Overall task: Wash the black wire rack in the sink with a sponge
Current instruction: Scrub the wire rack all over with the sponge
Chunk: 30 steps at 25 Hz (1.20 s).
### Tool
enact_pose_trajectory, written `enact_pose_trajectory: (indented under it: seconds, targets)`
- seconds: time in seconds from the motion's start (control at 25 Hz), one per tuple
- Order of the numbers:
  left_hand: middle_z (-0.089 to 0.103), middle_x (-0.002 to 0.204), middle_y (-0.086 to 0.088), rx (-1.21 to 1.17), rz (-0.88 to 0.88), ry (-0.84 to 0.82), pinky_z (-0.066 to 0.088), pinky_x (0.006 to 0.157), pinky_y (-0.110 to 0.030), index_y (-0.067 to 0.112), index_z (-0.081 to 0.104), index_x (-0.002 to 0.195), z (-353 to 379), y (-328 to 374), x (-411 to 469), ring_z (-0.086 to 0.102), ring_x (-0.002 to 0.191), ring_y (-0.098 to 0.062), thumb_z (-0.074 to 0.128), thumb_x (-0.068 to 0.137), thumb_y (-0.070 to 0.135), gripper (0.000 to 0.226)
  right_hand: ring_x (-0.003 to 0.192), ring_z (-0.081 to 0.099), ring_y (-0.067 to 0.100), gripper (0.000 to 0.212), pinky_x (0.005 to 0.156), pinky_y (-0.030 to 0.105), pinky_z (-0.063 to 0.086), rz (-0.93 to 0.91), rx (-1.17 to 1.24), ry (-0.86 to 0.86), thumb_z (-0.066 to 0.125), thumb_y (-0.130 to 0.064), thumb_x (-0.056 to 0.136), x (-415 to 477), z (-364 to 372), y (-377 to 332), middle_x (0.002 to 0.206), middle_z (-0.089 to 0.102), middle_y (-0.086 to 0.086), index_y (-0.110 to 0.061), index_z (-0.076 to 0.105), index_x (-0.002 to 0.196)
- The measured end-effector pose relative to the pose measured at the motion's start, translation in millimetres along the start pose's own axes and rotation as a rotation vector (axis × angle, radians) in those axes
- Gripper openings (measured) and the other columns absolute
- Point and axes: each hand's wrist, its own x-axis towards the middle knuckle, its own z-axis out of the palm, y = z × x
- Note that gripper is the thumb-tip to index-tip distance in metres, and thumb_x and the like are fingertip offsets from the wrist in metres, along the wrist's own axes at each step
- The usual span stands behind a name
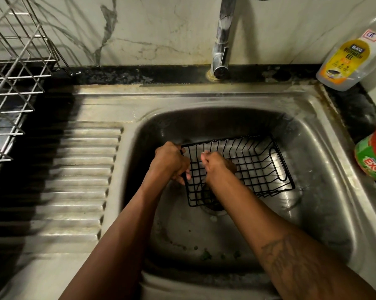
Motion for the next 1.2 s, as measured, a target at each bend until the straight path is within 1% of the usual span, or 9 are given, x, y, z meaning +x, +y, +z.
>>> enact_pose_trajectory:
  seconds: [0.16,0.36,0.56,0.68,0.8,0.88,1.0,1.12,1.2]
  targets:
    - [0.074,0.068,-0.016,0.019,0.026,0.005,0.061,0.058,-0.040,0.019,0.048,0.132,0.1,-1.0,-2.0,0.075,0.065,-0.033,0.059,0.092,-0.004,0.047,0.063,0.072,0.011,0.021,0.056,0.018,0.056,-0.135,0.215,-0.053,0.073,0.007,0.083,-8.5,-0.7,-11.2,0.082,0.074,0.009,-0.002,0.069,0.101]
    - [0.072,0.062,-0.016,-0.002,0.001,-0.032,0.061,0.063,-0.045,0.017,0.046,0.136,2.1,-2.4,-0.5,0.075,0.065,-0.035,0.054,0.097,-0.001,0.044,0.051,0.067,0.006,0.010,0.042,0.020,0.048,-0.061,0.098,0.080,0.073,-0.009,0.090,2.5,-7.8,-2.4,0.075,0.073,0.005,-0.007,0.067,0.097]
    - [0.072,0.062,-0.016,0.017,0.044,0.003,0.063,0.070,-0.050,0.014,0.049,0.133,-2.0,0.8,-10.1,0.075,0.068,-0.036,0.057,0.093,-0.006,0.046,0.050,0.064,0.006,0.011,0.073,0.021,0.055,-0.063,0.214,-0.035,0.074,0.001,0.087,-12.1,-10.2,-19.5,0.063,0.069,0.002,-0.006,0.067,0.082]
    - [0.074,0.067,-0.016,0.053,0.031,0.014,0.064,0.067,-0.044,0.014,0.050,0.123,-1.6,2.2,-13.4,0.076,0.067,-0.033,0.059,0.092,-0.005,0.037,0.047,0.060,0.008,0.013,0.048,0.017,0.052,-0.159,0.213,0.032,0.072,0.010,0.082,-9.2,-12.5,-24.4,0.069,0.067,0.006,-0.001,0.065,0.082]
    - [0.070,0.058,-0.015,0.019,0.010,-0.011,0.063,0.063,-0.047,0.014,0.049,0.125,0.9,3.6,-11.4,0.073,0.060,-0.034,0.054,0.094,-0.008,0.038,0.057,0.069,0.006,0.013,0.057,0.025,0.057,-0.140,0.099,0.136,0.078,-0.001,0.080,6.8,-16.0,-18.4,0.080,0.074,0.003,-0.006,0.071,0.090]
    - [0.067,0.051,-0.013,0.027,0.006,-0.017,0.061,0.050,-0.040,0.014,0.049,0.124,1.0,4.1,-11.8,0.068,0.047,-0.028,0.053,0.096,-0.007,0.035,0.060,0.066,0.007,0.009,0.048,0.022,0.050,-0.126,0.006,0.177,0.079,-0.010,0.082,14.0,-18.8,-14.4,0.079,0.074,0.001,-0.010,0.072,0.087]
    - [0.066,0.052,-0.013,0.009,0.004,-0.029,0.062,0.057,-0.043,0.014,0.047,0.126,1.5,3.6,-10.2,0.068,0.050,-0.031,0.051,0.096,-0.006,0.036,0.046,0.061,0.003,0.016,0.042,0.019,0.046,-0.086,-0.024,0.030,0.066,-0.007,0.091,8.9,-19.6,-18.3,0.056,0.067,-0.005,-0.011,0.064,0.076]
    - [0.064,0.047,-0.012,0.015,0.008,-0.050,0.058,0.052,-0.041,0.015,0.044,0.129,3.1,2.8,-11.5,0.065,0.046,-0.029,0.048,0.096,-0.008,0.041,0.044,0.066,0.007,0.014,0.055,0.020,0.059,-0.111,0.197,0.026,0.068,0.006,0.087,-1.3,-17.1,-30.6,0.059,0.069,0.004,0.000,0.063,0.076]
    - [0.065,0.048,-0.012,0.002,0.017,-0.030,0.060,0.057,-0.044,0.014,0.046,0.127,0.6,3.2,-13.3,0.067,0.048,-0.029,0.052,0.094,-0.010,0.041,0.044,0.065,0.004,0.017,0.057,0.017,0.058,-0.118,0.235,-0.046,0.063,0.006,0.093,-4.7,-21.3,-32.5,0.058,0.068,0.003,-0.002,0.059,0.079]
